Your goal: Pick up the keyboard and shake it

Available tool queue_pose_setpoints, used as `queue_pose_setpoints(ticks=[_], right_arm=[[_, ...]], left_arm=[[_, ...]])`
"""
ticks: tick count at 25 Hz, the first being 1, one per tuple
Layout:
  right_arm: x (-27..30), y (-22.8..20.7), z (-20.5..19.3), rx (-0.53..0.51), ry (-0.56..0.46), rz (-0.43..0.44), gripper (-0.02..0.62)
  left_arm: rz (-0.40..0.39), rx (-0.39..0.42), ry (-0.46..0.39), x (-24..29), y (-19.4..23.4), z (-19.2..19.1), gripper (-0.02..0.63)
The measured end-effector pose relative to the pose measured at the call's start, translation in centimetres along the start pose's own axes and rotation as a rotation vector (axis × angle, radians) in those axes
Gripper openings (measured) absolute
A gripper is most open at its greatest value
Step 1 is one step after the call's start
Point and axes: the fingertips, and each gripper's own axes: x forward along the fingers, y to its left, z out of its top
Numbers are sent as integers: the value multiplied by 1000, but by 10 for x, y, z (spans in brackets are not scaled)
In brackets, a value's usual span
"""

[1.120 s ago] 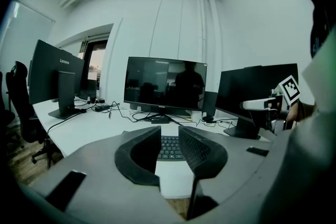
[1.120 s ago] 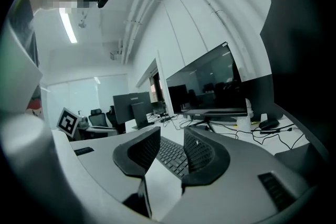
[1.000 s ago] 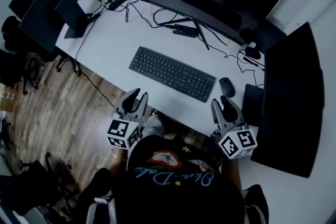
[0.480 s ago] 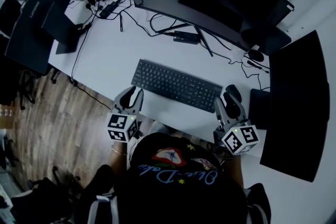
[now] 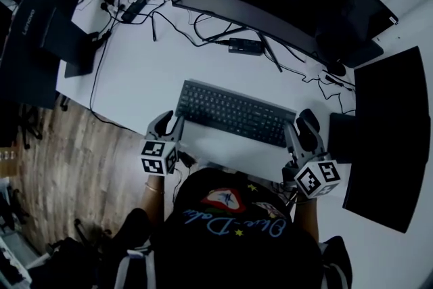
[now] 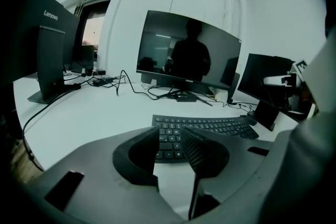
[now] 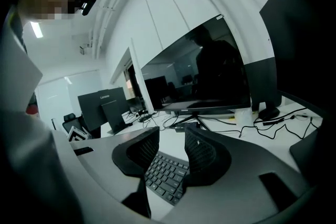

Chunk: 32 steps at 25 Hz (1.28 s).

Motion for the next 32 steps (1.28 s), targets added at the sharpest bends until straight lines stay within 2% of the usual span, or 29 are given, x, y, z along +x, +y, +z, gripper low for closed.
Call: queue_pose_setpoints(ticks=[3,7,10,15,20,25,27,29,32], right_arm=[[8,5,-1,0,15,-18,140],[17,11,-3,6,23,-42,138],[21,14,-2,8,24,-64,139],[24,15,-6,26,23,-98,141],[19,7,-9,54,9,-126,143],[12,-8,-7,65,4,-135,145],[7,-17,-6,69,1,-143,144],[3,-27,-8,78,1,-150,145],[-1,-44,-17,89,18,-158,150]], left_arm=[[-20,-18,52,12,14,-12,103],[-70,-60,159,30,26,-34,139],[-88,-81,207,40,34,-43,153],[-136,-76,279,51,33,-47,173],[-167,-90,321,62,28,-54,184],[-175,-169,335,62,21,-50,184],[-195,-157,348,64,13,-52,197],[-184,-122,357,66,10,-54,204],[-163,-115,347,67,12,-52,204]])
